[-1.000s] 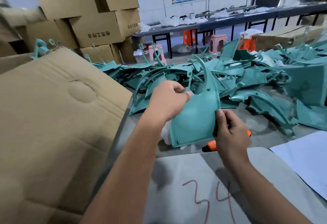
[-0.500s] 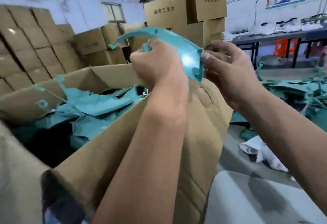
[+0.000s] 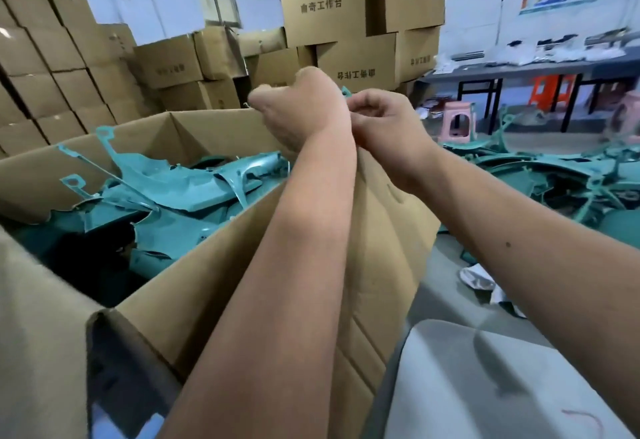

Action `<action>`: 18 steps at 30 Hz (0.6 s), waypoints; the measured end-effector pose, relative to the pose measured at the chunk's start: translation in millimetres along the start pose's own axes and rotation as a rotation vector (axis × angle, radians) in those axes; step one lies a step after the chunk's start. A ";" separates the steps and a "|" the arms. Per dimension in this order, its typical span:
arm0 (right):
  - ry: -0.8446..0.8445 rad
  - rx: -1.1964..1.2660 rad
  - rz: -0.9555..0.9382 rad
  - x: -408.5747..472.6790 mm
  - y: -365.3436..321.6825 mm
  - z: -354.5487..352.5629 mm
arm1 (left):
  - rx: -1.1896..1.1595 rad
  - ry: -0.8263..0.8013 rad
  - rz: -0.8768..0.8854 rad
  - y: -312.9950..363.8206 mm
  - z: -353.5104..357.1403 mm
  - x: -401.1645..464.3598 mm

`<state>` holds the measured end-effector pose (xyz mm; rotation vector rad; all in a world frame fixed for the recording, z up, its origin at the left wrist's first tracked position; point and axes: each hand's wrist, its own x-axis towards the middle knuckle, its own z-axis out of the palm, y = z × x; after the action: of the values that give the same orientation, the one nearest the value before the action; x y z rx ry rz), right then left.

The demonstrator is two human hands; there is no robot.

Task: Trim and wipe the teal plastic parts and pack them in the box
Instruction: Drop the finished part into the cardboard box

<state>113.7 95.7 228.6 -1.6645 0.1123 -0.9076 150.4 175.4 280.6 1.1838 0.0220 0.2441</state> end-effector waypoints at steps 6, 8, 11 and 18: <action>0.323 -0.081 0.040 -70.3 51.2 -61.8 | 0.199 -0.501 0.531 -83.9 17.4 -92.4; 0.416 -0.207 0.157 -101.8 84.2 -97.5 | 0.352 -0.652 0.441 -131.7 21.9 -115.3; 0.565 -0.306 0.290 -145.0 120.1 -146.7 | 0.632 -0.779 0.197 -194.9 30.9 -136.0; 0.755 -0.466 0.307 -183.9 140.0 -233.8 | 1.017 -1.012 0.400 -269.9 71.1 -161.1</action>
<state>-102.6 -38.3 20.4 -1.5636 1.1325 -1.2880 51.7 -17.4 42.0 2.2080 -1.0967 -0.0702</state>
